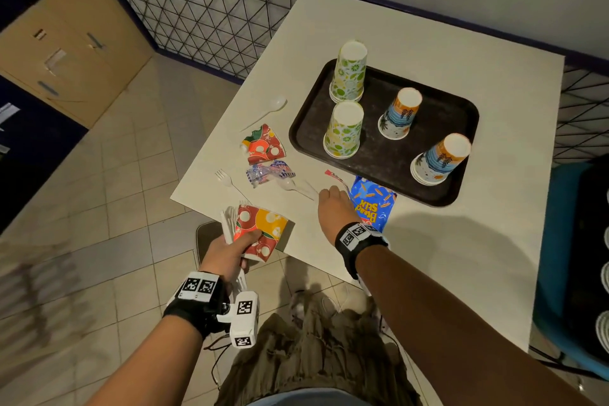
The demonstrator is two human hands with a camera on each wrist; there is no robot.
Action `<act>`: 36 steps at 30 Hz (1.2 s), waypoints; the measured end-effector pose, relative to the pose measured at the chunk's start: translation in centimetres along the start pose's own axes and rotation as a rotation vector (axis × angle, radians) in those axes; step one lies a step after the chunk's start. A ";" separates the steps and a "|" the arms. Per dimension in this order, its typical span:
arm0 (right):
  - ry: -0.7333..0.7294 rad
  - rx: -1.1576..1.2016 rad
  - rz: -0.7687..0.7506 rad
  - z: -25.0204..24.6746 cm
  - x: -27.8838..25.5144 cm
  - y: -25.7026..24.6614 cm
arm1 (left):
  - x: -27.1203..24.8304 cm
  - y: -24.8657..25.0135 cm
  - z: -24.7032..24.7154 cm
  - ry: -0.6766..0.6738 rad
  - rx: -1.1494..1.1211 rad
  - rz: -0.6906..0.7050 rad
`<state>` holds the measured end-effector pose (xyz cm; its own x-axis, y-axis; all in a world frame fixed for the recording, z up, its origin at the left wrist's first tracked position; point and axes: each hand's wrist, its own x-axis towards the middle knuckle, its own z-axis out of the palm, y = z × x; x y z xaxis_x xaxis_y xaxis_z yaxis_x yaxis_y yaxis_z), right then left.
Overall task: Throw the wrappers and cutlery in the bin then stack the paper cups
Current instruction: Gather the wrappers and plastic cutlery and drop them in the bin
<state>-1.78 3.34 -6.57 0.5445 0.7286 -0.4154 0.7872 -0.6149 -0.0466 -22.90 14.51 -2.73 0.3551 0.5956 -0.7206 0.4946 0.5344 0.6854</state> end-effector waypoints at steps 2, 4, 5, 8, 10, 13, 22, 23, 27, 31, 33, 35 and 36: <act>0.021 0.034 0.014 -0.3 -0.2 0.5 | 0.0 0.1 0.3 -0.003 -0.005 0.003; 0.043 0.170 0.057 -1.3 -0.9 1.2 | 0.0 0.3 0.6 -0.004 -0.024 0.018; 0.056 0.245 0.092 -1.9 -1.4 1.6 | -0.1 0.4 0.9 -0.006 -0.036 0.023; 0.104 0.382 0.168 -3.5 -3.0 2.2 | -0.4 0.9 1.8 -0.019 -0.047 0.028; 0.130 0.475 0.117 -4.1 -4.4 2.1 | -0.4 1.3 2.6 -0.032 -0.034 0.024; 0.114 0.613 0.044 -4.0 -5.9 1.6 | -0.3 1.6 4.0 -0.048 -0.013 0.046; 0.192 0.709 0.526 -2.3 -7.2 8.1 | -2.0 3.0 8.1 -0.124 0.029 0.068; 0.209 0.755 0.593 -1.9 -7.0 8.9 | -2.1 3.0 8.2 -0.127 0.027 0.075; 0.133 0.861 0.723 -1.0 -5.4 9.7 | -1.9 2.3 8.2 -0.124 0.023 0.075; 0.047 0.805 0.704 0.1 -3.9 8.3 | -1.5 1.5 7.7 -0.122 0.031 0.062; -0.007 0.735 0.701 0.3 -3.7 8.0 | -1.4 1.4 7.6 -0.128 0.038 0.061; -0.050 0.711 0.690 0.3 -3.7 8.4 | -1.1 1.2 7.1 -0.122 0.059 0.061; -0.062 0.704 0.676 0.4 -3.7 8.8 | -0.9 1.1 6.8 -0.115 0.065 0.063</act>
<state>2.99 -4.88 -5.77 0.7855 0.1512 -0.6001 -0.0492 -0.9513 -0.3042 -17.24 10.53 -2.04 0.4739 0.5520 -0.6861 0.5176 0.4557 0.7242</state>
